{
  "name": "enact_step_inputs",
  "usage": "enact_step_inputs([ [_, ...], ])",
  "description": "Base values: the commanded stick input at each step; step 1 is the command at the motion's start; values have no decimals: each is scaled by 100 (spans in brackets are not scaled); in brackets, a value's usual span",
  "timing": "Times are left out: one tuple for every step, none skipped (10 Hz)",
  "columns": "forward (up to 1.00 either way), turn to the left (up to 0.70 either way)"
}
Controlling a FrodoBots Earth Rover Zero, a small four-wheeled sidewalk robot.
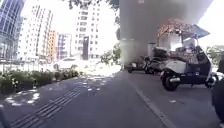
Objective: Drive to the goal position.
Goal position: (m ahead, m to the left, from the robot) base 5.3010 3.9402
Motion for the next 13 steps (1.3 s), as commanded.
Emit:
enact_step_inputs([
  [70,-12],
  [70,-14],
  [70,-1],
  [70,0],
  [70,0],
  [70,0],
  [70,0],
  [70,0],
  [70,0],
  [70,0],
  [70,0],
  [70,0],
  [70,0],
])
